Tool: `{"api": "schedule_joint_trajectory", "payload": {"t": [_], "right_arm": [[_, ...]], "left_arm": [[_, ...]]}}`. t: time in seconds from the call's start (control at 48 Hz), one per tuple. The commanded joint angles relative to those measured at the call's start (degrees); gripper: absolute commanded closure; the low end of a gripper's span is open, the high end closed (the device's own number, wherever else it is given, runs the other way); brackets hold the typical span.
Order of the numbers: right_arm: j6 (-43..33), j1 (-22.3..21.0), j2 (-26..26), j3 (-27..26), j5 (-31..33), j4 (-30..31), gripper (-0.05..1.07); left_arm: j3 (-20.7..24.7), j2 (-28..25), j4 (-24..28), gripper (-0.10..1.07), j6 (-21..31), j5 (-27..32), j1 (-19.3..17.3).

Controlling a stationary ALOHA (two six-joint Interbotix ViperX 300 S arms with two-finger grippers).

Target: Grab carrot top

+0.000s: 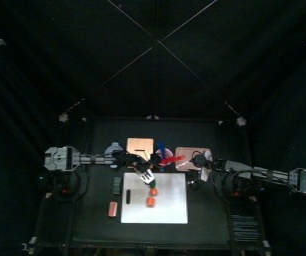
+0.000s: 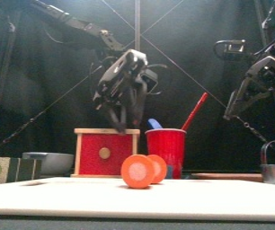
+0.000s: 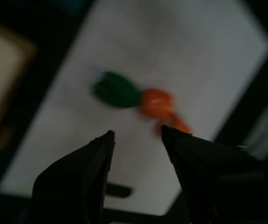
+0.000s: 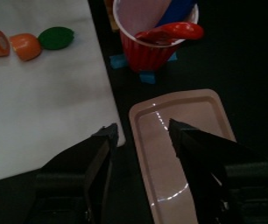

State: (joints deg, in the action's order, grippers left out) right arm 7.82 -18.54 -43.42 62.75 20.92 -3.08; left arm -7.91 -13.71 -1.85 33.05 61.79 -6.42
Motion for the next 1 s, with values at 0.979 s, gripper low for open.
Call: {"api": "schedule_joint_trajectory", "payload": {"t": [0.979], "right_arm": [[0.26, -0.18, 0.09, 1.93, 4.75, -0.88, 0.18]], "left_arm": [[5.98, -10.28, 8.09, 0.11, 62.14, -11.43, 13.8]]}}
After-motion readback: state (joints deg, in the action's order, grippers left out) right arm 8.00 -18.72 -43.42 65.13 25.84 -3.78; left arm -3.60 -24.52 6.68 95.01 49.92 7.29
